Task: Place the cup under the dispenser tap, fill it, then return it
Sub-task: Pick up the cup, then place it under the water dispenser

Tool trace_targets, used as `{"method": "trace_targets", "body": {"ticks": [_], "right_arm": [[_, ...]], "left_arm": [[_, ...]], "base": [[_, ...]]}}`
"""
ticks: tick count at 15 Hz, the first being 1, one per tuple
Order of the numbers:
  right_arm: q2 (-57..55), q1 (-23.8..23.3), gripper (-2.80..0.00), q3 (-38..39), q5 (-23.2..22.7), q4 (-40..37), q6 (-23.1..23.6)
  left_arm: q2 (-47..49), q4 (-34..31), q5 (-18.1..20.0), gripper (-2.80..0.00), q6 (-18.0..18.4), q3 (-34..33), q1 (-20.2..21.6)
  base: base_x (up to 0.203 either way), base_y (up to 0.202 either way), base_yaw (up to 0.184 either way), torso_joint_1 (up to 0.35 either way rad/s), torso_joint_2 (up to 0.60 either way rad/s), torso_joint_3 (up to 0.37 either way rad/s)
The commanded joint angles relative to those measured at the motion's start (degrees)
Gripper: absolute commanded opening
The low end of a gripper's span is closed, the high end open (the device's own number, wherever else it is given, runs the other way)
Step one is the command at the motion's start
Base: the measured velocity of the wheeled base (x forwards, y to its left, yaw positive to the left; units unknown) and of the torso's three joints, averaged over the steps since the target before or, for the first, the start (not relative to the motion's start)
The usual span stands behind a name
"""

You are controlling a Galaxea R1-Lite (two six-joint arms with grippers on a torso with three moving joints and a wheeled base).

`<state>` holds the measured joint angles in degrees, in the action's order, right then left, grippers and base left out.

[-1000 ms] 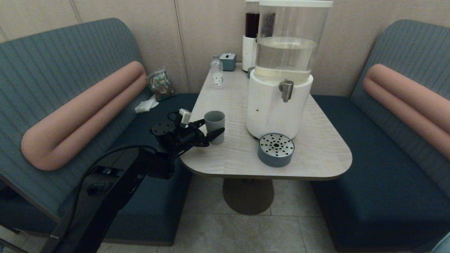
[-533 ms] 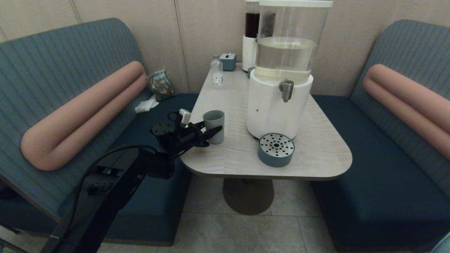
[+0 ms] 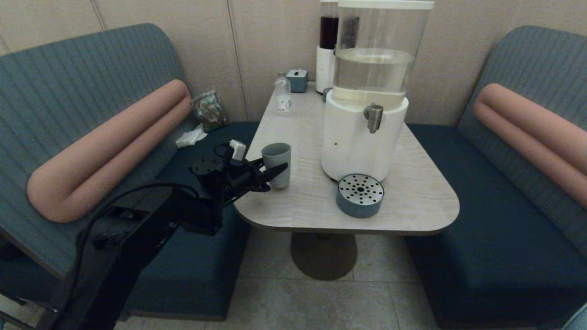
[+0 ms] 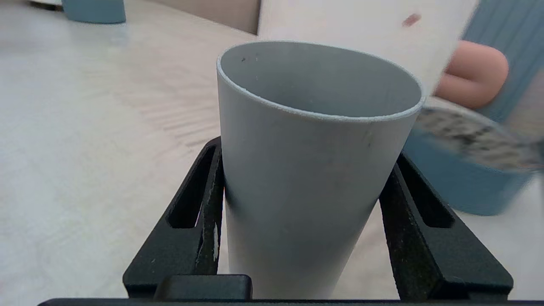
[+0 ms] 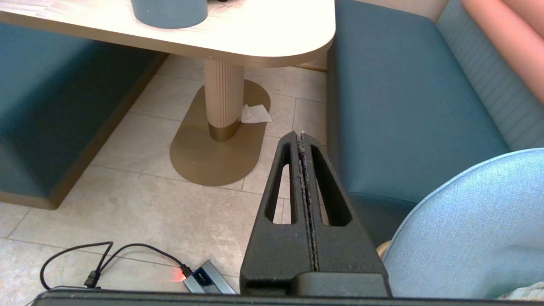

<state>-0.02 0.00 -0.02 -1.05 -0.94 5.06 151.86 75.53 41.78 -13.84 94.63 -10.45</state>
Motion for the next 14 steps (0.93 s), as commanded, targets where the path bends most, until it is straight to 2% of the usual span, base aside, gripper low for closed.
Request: {"method": "trace_targets", "body": {"ticks": [1,3,5,9,14], "right_arm": [[0.0,0.0,-2.8,-0.1,-0.2,-0.1,0.1],[0.0,0.0,-2.8,0.0,-0.2,0.2,0.1],[0.0,0.0,-2.8,0.0,-0.2,0.2,0.1],[0.1,0.0,-2.8,0.0,0.1,0.1,0.1],[0.1,0.0,-2.8,0.0,0.1,0.1,0.1]], "left_arm": [[-6.8,1.6,0.2,-2.8,-0.1,-6.6,-0.1],[-13.3,3.7,0.3,-2.8,-0.1,-13.9,-1.7],[-14.7,5.8,-0.1,-2.8,-0.1,-15.5,-5.9],[-12.4,5.3,-3.7,-2.8,-0.4,-11.8,-12.3],[-5.9,4.2,-5.2,-2.8,-0.3,-4.3,-15.3]], "base": [[0.0,0.0,0.0,0.0,0.0,0.0],[0.0,0.0,0.0,0.0,0.0,0.0],[0.0,0.0,0.0,0.0,0.0,0.0],[0.0,0.0,0.0,0.0,0.0,0.0],[0.0,0.0,0.0,0.0,0.0,0.0]]}}
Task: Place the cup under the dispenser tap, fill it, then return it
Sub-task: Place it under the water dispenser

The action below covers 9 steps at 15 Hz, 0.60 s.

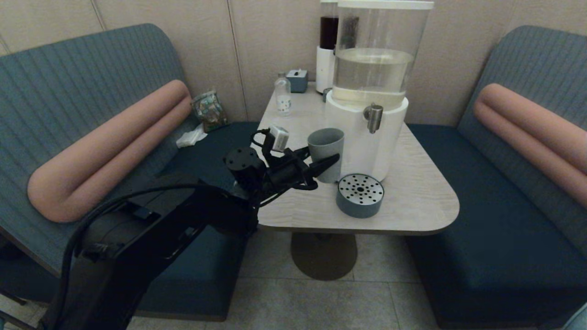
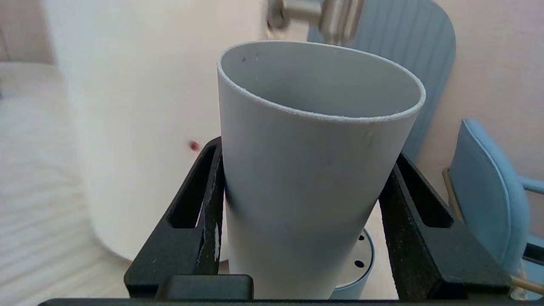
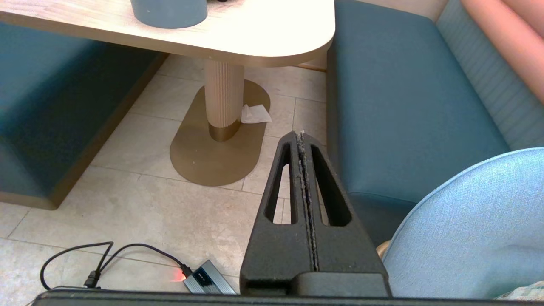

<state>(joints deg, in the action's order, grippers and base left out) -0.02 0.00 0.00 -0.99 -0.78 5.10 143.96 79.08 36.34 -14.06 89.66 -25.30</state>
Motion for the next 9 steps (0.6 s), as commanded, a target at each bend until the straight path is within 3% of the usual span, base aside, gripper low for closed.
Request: {"method": "trace_targets", "body": {"ticks": [1,5,9], "right_arm": [[0.1,0.0,-2.8,0.0,-0.1,0.1,0.2],[0.1,0.0,-2.8,0.0,0.0,-0.1,-0.1],[0.1,0.0,-2.8,0.0,0.0,-0.3,-0.2]], "left_arm": [[3.2,0.0,0.2,-2.8,-0.1,2.9,-0.8],[8.7,-1.4,0.2,-2.8,-0.1,12.8,-2.0],[11.3,-3.6,0.3,-2.8,-0.2,17.5,-2.7]], "base": [[0.0,0.0,0.0,0.0,0.0,0.0],[0.0,0.0,0.0,0.0,0.0,0.0],[0.0,0.0,0.0,0.0,0.0,0.0]]}}
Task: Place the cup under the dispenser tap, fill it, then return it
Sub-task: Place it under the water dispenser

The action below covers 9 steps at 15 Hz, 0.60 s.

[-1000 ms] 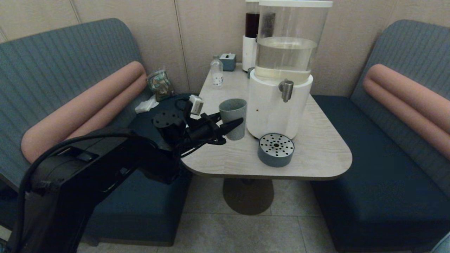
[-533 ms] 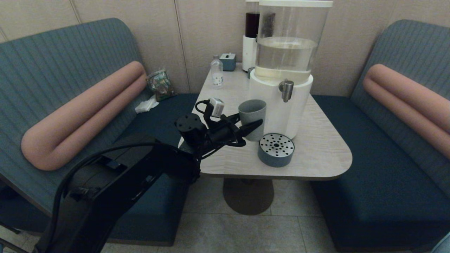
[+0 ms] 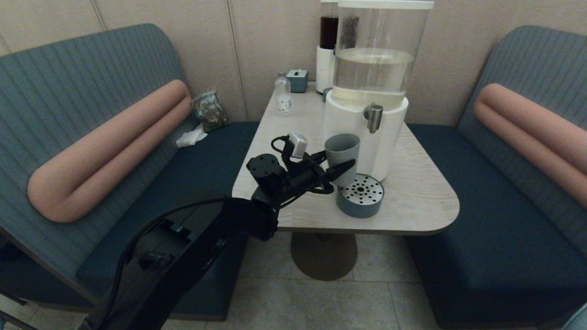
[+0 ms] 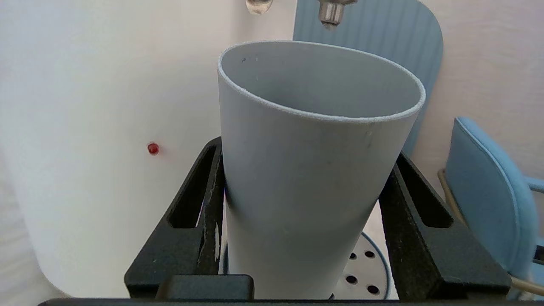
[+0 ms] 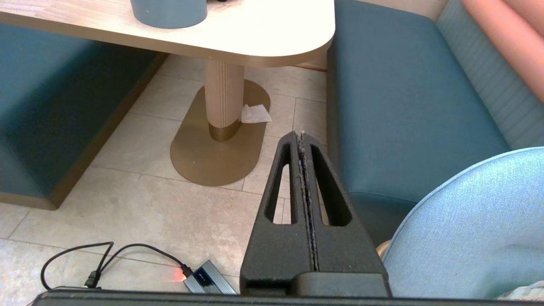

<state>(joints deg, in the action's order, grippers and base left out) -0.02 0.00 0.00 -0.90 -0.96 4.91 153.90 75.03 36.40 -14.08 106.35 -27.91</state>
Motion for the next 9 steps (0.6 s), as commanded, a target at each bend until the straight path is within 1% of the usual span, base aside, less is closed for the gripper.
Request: {"method": "trace_targets", "body": {"ticks": [1,2,4,6,9], "right_arm": [[0.1,0.0,-2.8,0.0,0.0,-0.1,-0.1],[0.1,0.0,-2.8,0.0,0.0,-0.1,-0.1],[0.1,0.0,-2.8,0.0,0.0,-0.1,-0.1],[0.1,0.0,-2.8,0.0,0.0,-0.1,-0.1],[0.1,0.0,-2.8,0.0,-0.1,0.0,0.0]], "left_arm": [[2.4,0.2,0.4,-2.8,-0.2,2.6,-0.4],[3.4,0.1,0.5,-2.8,-0.2,4.4,-0.7],[3.7,-0.1,1.0,-2.8,-0.4,4.4,-1.2],[4.0,-0.4,3.2,-2.8,-0.4,4.4,-1.2],[4.1,-1.1,3.4,-2.8,-0.4,4.4,-1.3]], "base": [[0.0,0.0,0.0,0.0,0.0,0.0],[0.0,0.0,0.0,0.0,0.0,0.0],[0.0,0.0,0.0,0.0,0.0,0.0],[0.0,0.0,0.0,0.0,0.0,0.0],[0.0,0.0,0.0,0.0,0.0,0.0]]}}
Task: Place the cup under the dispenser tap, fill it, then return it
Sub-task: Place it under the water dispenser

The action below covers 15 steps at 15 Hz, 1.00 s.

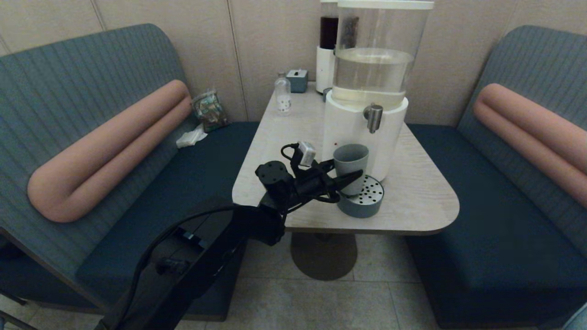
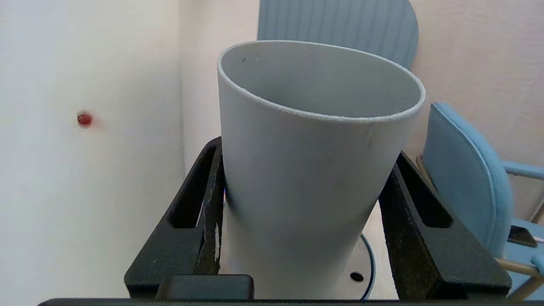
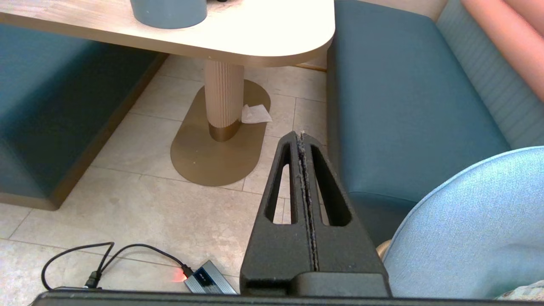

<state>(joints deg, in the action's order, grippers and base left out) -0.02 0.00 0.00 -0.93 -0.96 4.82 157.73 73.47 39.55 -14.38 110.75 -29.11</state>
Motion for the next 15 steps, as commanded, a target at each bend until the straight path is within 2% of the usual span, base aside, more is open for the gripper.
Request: {"method": "trace_targets", "body": {"ticks": [1,7,15], "right_arm": [[0.1,0.0,-2.8,0.0,0.0,0.0,0.1],[0.1,0.0,-2.8,0.0,0.0,0.0,0.1],[0.1,0.0,-2.8,0.0,0.0,0.0,0.2]], "left_arm": [[0.3,-0.1,0.3,-2.8,-0.1,0.0,-0.1],[0.0,-2.6,0.9,-2.8,-0.1,0.1,-0.5],[0.0,-2.1,0.9,-2.8,0.0,0.3,-0.5]], "base": [[0.0,0.0,0.0,0.0,0.0,0.0],[0.0,0.0,0.0,0.0,0.0,0.0],[0.0,0.0,0.0,0.0,0.0,0.0]]}}
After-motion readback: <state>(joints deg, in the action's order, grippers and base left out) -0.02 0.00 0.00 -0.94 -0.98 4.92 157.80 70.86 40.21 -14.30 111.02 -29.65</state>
